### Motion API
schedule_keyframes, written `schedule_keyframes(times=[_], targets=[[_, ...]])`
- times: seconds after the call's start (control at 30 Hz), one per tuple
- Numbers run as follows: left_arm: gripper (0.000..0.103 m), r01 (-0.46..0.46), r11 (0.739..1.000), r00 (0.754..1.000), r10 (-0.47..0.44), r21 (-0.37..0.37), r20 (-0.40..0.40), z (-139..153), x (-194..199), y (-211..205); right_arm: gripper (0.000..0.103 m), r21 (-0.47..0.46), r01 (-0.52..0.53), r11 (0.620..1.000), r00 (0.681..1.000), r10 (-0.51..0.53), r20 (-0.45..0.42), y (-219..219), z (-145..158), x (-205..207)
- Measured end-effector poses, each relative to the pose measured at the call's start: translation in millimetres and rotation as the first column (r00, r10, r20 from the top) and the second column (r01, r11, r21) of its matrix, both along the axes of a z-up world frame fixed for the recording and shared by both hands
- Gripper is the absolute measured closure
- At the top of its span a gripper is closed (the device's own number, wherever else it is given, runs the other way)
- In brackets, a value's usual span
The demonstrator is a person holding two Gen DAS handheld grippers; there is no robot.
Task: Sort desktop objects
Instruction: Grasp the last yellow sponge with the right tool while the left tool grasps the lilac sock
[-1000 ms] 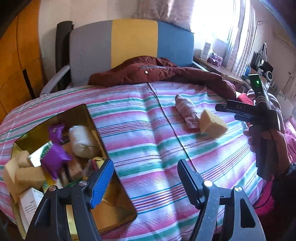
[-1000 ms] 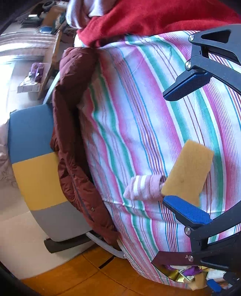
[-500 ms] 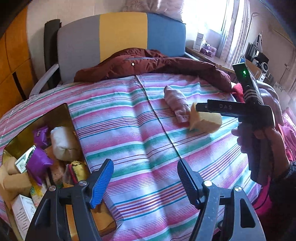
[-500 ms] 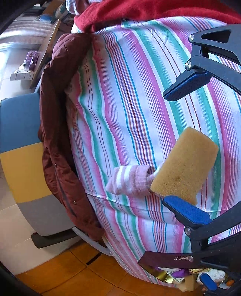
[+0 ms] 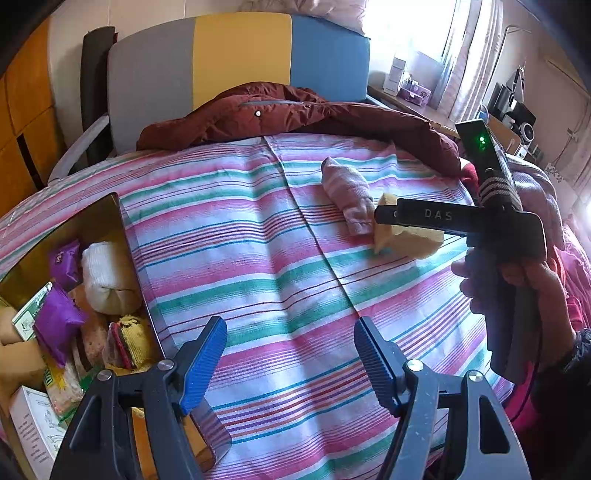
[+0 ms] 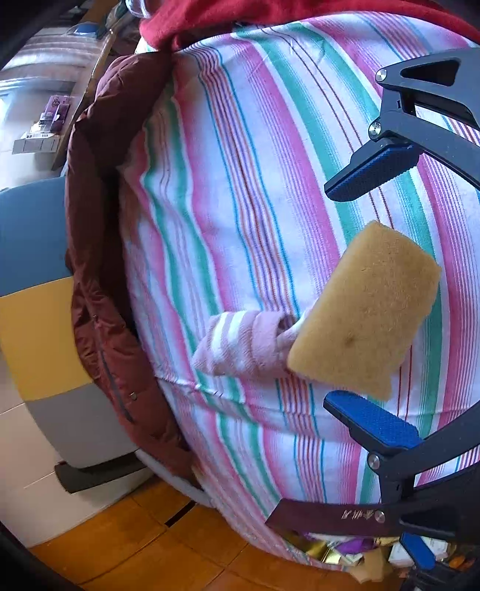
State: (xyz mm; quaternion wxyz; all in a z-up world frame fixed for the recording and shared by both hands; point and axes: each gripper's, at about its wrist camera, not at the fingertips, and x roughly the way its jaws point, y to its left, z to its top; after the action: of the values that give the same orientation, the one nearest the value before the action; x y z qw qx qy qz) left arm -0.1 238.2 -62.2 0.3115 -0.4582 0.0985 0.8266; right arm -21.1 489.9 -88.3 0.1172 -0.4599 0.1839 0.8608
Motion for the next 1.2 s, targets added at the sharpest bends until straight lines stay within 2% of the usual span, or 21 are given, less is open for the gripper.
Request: schedule_keyframes(times=[0.1, 0.13, 0.17, 0.2, 0.27, 0.37, 0.47, 0.6, 0.83, 1.2], targets=[[0.031, 0.000, 1.000, 1.000, 0.000, 0.001, 0.011, -2, -1, 0, 0.002, -0.009, -0.003, 1.000, 1.000, 0.003, 0.002, -1, -2, -1], [0.031, 0.001, 1.000, 1.000, -0.001, 0.002, 0.015, -3, -2, 0, 0.006, 0.000, -0.003, 1.000, 1.000, 0.003, 0.001, -2, -1, -1], [0.031, 0.001, 1.000, 1.000, -0.001, 0.001, 0.017, -4, -2, 0, 0.021, 0.012, -0.003, 1.000, 1.000, 0.003, 0.004, -3, 0, -2], [0.031, 0.002, 1.000, 1.000, -0.002, 0.000, 0.018, -4, -3, 1, 0.027, 0.013, -0.011, 1.000, 1.000, 0.011, 0.007, -4, 1, -3], [0.031, 0.005, 1.000, 1.000, -0.005, -0.001, 0.022, -6, -5, 3, 0.029, 0.020, -0.022, 1.000, 1.000, 0.022, 0.010, -6, 3, -3], [0.031, 0.006, 1.000, 1.000, -0.006, 0.002, 0.030, -6, -8, 8, 0.030, 0.068, -0.040, 0.997, 0.999, 0.039, 0.018, -11, 9, -2], [0.031, 0.014, 1.000, 0.999, -0.014, 0.013, 0.037, -6, -14, 18, 0.030, 0.073, -0.033, 0.997, 0.999, 0.033, 0.001, -8, 20, 2], [0.031, 0.017, 0.999, 0.997, -0.020, 0.037, 0.071, -7, -27, 35, 0.029, 0.035, -0.012, 0.999, 0.999, 0.013, -0.049, 2, 37, 13], [0.031, 0.038, 0.996, 0.995, -0.044, 0.078, 0.084, -2, -53, 82, 0.029, 0.000, 0.101, 0.995, 0.994, -0.101, -0.040, 30, 40, 26], [0.031, 0.027, 0.997, 0.993, -0.035, 0.067, 0.113, -22, -103, 154, 0.026, -0.016, 0.162, 0.987, 0.985, -0.163, -0.059, 52, 45, 33]])
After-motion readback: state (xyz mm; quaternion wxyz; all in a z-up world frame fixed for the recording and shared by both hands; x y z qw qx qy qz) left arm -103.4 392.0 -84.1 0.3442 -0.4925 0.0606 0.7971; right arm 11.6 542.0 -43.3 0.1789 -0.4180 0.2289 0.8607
